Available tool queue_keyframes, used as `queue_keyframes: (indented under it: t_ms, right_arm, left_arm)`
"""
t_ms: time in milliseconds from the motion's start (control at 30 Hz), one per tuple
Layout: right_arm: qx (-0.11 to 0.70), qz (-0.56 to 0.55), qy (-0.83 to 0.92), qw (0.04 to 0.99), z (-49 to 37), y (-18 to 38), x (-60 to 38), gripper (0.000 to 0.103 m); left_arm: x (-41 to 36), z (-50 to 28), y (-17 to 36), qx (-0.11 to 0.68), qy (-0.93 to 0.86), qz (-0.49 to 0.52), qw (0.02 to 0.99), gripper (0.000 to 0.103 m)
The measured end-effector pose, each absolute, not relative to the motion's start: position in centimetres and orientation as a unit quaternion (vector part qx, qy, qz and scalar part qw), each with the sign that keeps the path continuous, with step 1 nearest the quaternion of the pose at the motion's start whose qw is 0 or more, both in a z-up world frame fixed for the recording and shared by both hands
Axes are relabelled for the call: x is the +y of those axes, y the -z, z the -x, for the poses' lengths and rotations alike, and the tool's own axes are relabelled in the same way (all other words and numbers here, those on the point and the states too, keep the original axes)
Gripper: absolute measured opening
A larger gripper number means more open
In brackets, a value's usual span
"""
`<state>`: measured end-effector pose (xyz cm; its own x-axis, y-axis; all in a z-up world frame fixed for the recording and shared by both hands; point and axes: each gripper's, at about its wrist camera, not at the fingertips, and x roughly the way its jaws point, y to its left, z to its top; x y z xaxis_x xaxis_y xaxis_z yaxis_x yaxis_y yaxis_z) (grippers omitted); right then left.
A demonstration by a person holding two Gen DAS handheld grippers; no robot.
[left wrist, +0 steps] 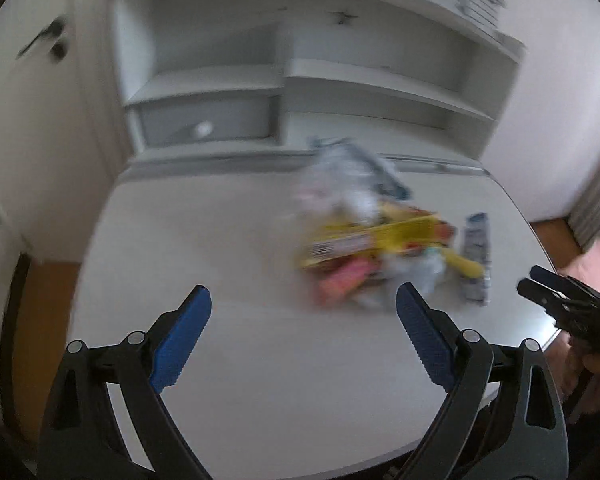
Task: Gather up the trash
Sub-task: 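Grasp the blue-white wrapper with the right tool while the left tool grasps the pink box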
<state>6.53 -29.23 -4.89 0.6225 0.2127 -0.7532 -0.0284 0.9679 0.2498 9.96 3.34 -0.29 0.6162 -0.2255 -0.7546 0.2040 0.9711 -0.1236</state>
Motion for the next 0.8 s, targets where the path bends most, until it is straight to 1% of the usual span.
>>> queue_keyframes:
  t_ms: [133,200,233,300,333,400,433,500,533,600,633,667,700,733,800]
  right_arm:
    - [0.446,-0.148,-0.052,0.881,-10.6,6.5,-29.4,0.070]
    - [0.456,-0.158,-0.049,0.874,-12.0,7.1,-29.4,0.064]
    - [0.463,-0.164,-0.049,0.870,-12.6,7.4,-29.3,0.059]
    - [0.470,-0.175,-0.048,0.864,-13.5,8.0,-29.4,0.056]
    - [0.473,-0.178,-0.049,0.861,-13.9,8.2,-29.2,0.054]
    - [0.480,-0.183,-0.058,0.856,-14.3,8.6,-29.2,0.045]
    - [0.480,-0.181,-0.061,0.856,-14.3,8.7,-29.1,0.029]
    - [0.474,-0.173,-0.067,0.861,-14.1,8.5,-29.0,0.026]
    - [0.470,-0.169,-0.070,0.863,-13.8,8.2,-28.9,0.024]
    - [0.462,-0.164,-0.080,0.868,-13.3,7.5,-28.8,0.024]
    - [0.460,-0.161,-0.082,0.869,-13.1,7.2,-28.7,0.024]
    - [0.459,-0.159,-0.086,0.870,-12.9,6.9,-28.7,0.024]
    - [0.458,-0.158,-0.090,0.870,-12.7,6.7,-28.6,0.024]
    - [0.456,-0.158,-0.093,0.871,-12.4,6.4,-28.6,0.024]
    - [0.455,-0.156,-0.097,0.872,-12.2,6.1,-28.4,0.024]
  left_arm:
    - [4.8,-10.3,2.4,0.431,0.136,0.016,0.892,0.091]
    - [3.4,-10.5,3.7,0.436,0.162,0.000,0.885,0.091]
    - [2.7,-10.5,4.3,0.438,0.174,-0.008,0.882,0.091]
    - [0.7,-11.0,5.4,0.440,0.203,-0.027,0.874,0.091]
    - [0.9,-11.0,5.5,0.440,0.208,-0.033,0.873,0.091]
    - [-0.2,-11.9,6.5,0.441,0.208,-0.045,0.872,0.091]
    - [-0.4,-12.4,6.8,0.441,0.206,-0.044,0.872,0.091]
    - [-0.4,-13.1,7.2,0.443,0.203,-0.036,0.872,0.089]
    - [-0.1,-13.3,7.3,0.441,0.202,-0.032,0.874,0.087]
    - [-0.1,-13.7,7.6,0.438,0.200,-0.029,0.876,0.071]
    - [-0.1,-13.8,7.8,0.442,0.200,-0.028,0.874,0.066]
    - [0.0,-13.9,7.9,0.445,0.201,-0.026,0.872,0.058]
    - [0.0,-14.0,8.0,0.448,0.205,-0.023,0.870,0.052]
    - [-0.1,-14.0,8.2,0.449,0.206,-0.023,0.869,0.050]
    - [-0.3,-14.3,8.4,0.446,0.205,-0.029,0.871,0.038]
